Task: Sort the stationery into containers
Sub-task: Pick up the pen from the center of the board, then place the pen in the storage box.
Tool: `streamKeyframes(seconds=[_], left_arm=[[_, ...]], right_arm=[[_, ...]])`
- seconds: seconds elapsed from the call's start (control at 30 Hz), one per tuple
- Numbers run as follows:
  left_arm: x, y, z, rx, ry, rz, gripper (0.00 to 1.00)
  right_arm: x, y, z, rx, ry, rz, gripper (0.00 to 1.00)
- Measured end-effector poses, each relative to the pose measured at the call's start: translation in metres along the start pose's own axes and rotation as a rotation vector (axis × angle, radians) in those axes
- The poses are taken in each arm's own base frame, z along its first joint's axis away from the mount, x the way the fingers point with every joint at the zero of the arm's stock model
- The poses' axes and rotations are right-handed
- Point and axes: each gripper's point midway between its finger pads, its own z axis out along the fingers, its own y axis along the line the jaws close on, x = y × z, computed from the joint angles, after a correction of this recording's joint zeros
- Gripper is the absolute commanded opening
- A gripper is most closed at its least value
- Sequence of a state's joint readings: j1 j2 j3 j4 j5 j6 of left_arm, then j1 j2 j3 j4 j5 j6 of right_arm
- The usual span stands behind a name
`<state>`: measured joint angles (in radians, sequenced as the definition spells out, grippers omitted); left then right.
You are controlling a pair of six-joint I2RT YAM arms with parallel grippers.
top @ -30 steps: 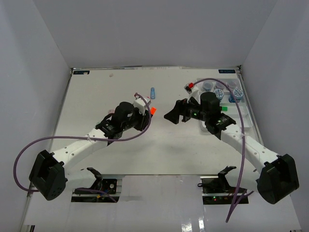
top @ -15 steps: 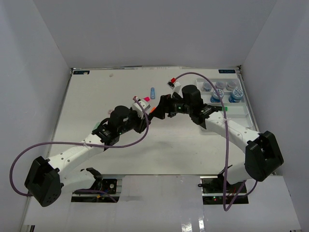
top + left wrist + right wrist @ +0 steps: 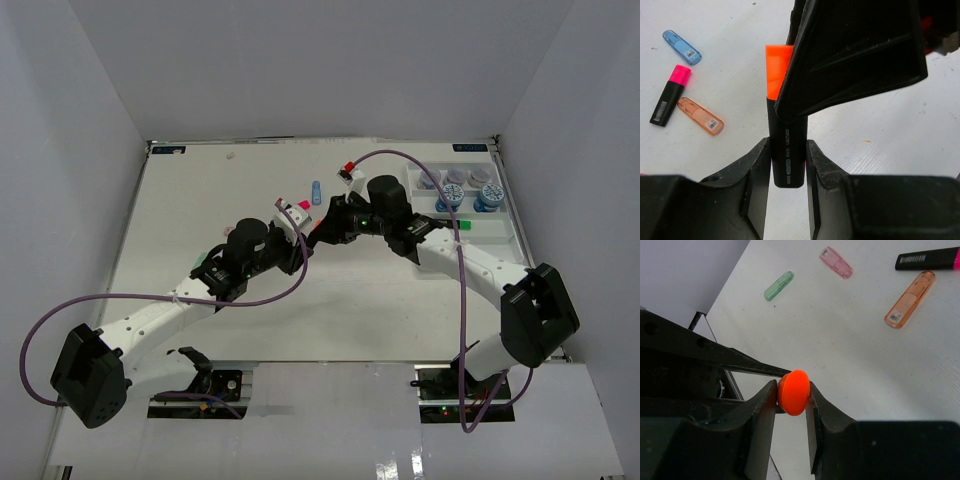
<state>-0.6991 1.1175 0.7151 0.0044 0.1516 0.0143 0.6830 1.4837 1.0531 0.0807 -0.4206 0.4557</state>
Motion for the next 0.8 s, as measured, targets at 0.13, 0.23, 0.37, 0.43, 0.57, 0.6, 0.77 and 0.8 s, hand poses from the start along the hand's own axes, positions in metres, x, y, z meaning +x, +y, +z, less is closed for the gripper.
streamKeyframes(seconds=[0.13, 0.23, 0.37, 0.43, 0.57, 0.6, 0.77, 0.8], left_arm=[[0.001, 0.000, 0.000, 0.000, 0.000, 0.005, 0.25], [0.001, 0.000, 0.000, -0.002, -0.001, 0.004, 0.42], [0.001, 0.001, 0.000, -0.008, 0.001, -0.004, 0.69], [0.002, 0.002, 0.001, -0.018, 0.003, -0.017, 0.83], [0.006, 0.009, 0.001, -0.069, 0.017, -0.055, 0.95], [0.007, 0.012, 0.000, -0.090, 0.021, -0.066, 0.96], [0.012, 0.031, -0.001, -0.211, 0.044, -0.109, 0.98], [0.014, 0.036, -0.001, -0.237, 0.055, -0.116, 0.98]], right_arm=[[-0.001, 0.005, 0.000, -0.016, -0.005, 0.009, 0.14], [-0.002, 0.005, 0.000, -0.011, -0.009, 0.011, 0.08], [0.000, -0.001, -0.006, 0.020, -0.030, 0.004, 0.08], [-0.001, -0.012, -0.015, 0.065, -0.054, 0.009, 0.08], [-0.009, -0.053, -0.047, 0.199, -0.139, 0.041, 0.08], [-0.012, -0.068, -0.058, 0.244, -0.169, 0.056, 0.08], [-0.025, -0.151, -0.127, 0.496, -0.323, 0.153, 0.09], [-0.025, -0.167, -0.141, 0.543, -0.347, 0.175, 0.09]])
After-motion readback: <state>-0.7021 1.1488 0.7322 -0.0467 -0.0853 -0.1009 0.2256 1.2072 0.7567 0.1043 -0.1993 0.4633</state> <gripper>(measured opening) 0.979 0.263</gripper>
